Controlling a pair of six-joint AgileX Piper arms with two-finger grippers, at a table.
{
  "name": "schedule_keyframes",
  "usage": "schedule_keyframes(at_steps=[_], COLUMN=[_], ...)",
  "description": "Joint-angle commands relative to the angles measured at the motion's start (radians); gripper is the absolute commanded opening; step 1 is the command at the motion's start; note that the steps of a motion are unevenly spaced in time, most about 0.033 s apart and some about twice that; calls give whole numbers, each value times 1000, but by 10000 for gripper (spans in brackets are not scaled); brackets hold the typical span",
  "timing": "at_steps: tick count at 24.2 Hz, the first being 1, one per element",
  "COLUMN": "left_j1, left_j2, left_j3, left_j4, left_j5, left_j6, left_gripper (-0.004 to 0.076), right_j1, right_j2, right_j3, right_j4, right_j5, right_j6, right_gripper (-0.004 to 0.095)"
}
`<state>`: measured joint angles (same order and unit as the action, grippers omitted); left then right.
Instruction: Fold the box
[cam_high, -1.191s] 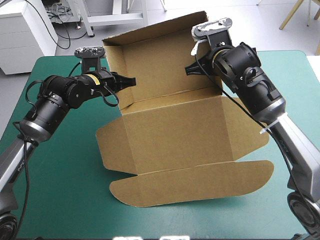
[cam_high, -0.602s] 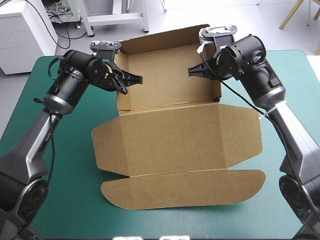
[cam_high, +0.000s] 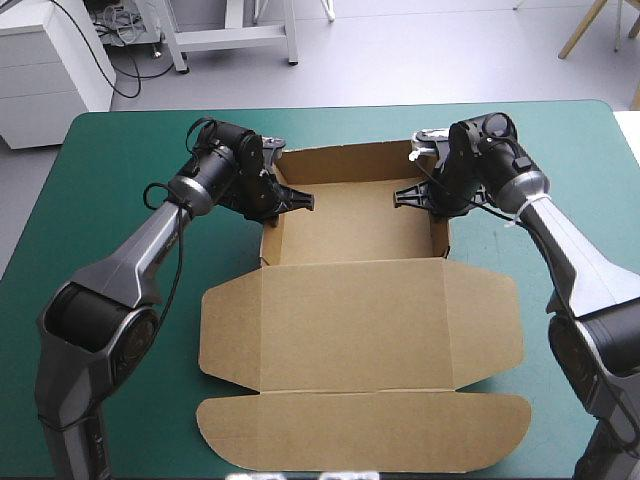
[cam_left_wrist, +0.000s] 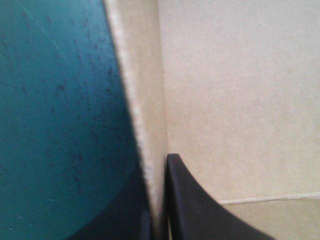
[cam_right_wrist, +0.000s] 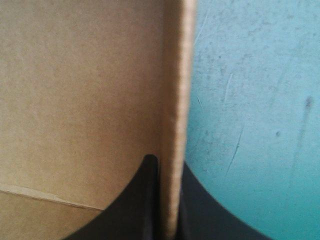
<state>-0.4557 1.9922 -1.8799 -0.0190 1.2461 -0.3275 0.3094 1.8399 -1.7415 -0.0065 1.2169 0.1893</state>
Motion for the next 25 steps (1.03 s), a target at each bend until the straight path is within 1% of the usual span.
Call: schedule_keyframes(at_steps=[1,7,9,11,12,14,16,18,19,20,21,23,25], left_j1=[-6,-6,-6,-6,-6,-6,-6,-1,3,3,11,20,37], left_j2=[-41,-20,-20,-20,-20,-20,-20,-20,-20,-20,-20,-20,-22], left_j3=[-26,-26,-26,-26,-26,-26,-26,-26,-26,-26,-26,-28,-48], left_j4=[19,31,28,19,4,-6,-8,-11,-28,-40,-50,-69,-73], left_j5=[46,48,48,48,48,48,48,48,48,48,48,48,48], left_j6=[13,13,13,17,20,37,35,13,10,8,8,10,17], left_gripper=[-10,-8,17,90,137,254,388,482,515,531,538,536,536], right_j1=[-4,-4,-4,-4,-4,-4,-4,-4,-4,-4,-4,-4,-4], right_j2=[-38,32,33,33,33,33,33,33,33,33,33,33,31], right_j3=[-14,-14,-14,-14,-14,-14,-14,-14,-14,-14,-14,-14,-28], right_j4=[41,41,41,41,41,43,43,44,44,44,44,39,7], right_j5=[-15,-15,-15,-15,-15,-15,-15,-15,-17,-17,-17,-20,-19], right_j6=[-41,-42,-69,-79,-81,-81,-81,-79,-77,-75,-73,-70,-71], right_gripper=[0,1,28,129,197,375,585,755,815,868,898,904,901])
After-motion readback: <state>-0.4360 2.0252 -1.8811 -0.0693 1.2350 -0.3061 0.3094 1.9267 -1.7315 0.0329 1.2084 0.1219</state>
